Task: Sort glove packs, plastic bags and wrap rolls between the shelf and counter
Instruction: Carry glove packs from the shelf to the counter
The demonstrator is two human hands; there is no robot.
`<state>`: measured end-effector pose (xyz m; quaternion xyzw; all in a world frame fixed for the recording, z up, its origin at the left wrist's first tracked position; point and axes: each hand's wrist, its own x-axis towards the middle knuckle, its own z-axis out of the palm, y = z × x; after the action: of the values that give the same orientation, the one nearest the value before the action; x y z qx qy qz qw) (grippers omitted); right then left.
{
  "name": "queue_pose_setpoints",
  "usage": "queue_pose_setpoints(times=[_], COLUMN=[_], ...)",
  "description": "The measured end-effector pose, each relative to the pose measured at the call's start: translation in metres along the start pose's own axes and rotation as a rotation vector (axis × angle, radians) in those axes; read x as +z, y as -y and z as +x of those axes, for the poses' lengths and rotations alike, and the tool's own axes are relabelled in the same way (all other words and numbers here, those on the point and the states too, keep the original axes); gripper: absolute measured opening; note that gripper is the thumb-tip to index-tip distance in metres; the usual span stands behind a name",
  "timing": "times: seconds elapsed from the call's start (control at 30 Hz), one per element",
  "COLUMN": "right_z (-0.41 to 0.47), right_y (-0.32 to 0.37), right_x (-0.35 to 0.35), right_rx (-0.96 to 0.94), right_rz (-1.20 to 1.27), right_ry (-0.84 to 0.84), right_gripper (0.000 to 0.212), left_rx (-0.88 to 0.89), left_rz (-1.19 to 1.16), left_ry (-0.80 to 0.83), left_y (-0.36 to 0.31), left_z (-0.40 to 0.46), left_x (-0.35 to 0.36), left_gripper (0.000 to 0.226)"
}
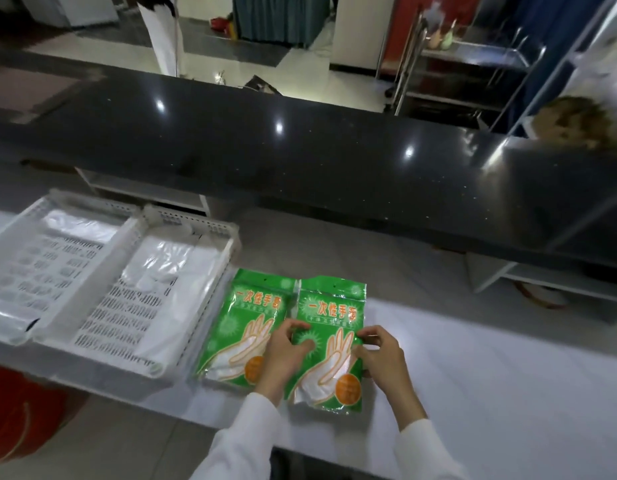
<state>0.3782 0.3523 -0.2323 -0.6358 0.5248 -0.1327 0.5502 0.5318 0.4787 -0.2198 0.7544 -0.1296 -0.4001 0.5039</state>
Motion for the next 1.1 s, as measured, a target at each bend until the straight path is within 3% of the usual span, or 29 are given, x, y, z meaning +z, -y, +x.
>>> queue_pose_setpoints(times=[0.27, 0.57, 0.83, 0.97, 1.1], right_z=[0.000, 0.005, 0.002, -0.003, -0.009], right_y=[-0.017, -0.019, -0.014, -0.012, -0.013], right_x=[0.016, 0.030, 0.045, 0.049, 0.048], right_rx=[0.032, 0.013, -0.022, -0.026, -0.012], right_rz=[-0.019, -0.049, -0.118, -0.118, -0.153], right_ry=[-0.034, -0.075, -0.057, -0.068, -0.078], right_gripper=[0.027, 0.031, 0.031, 0.031, 0.032], left_rx=[0.015, 0.117, 0.339, 0.341, 0.333], left_rz=[0.069, 0.124, 0.616, 0.847, 0.905], left_ry=[0.040, -0.054, -0.004, 0.030, 0.060], left_y=[0.007, 0.000, 0.015, 0.025, 0.031], left_z=[0.005, -0.001, -0.004, -0.002, -0.003], left_x=[0.002, -0.002, -0.022, -0.027, -0.029], left_gripper=[0.027, 0.033, 0.040, 0.049, 0.054])
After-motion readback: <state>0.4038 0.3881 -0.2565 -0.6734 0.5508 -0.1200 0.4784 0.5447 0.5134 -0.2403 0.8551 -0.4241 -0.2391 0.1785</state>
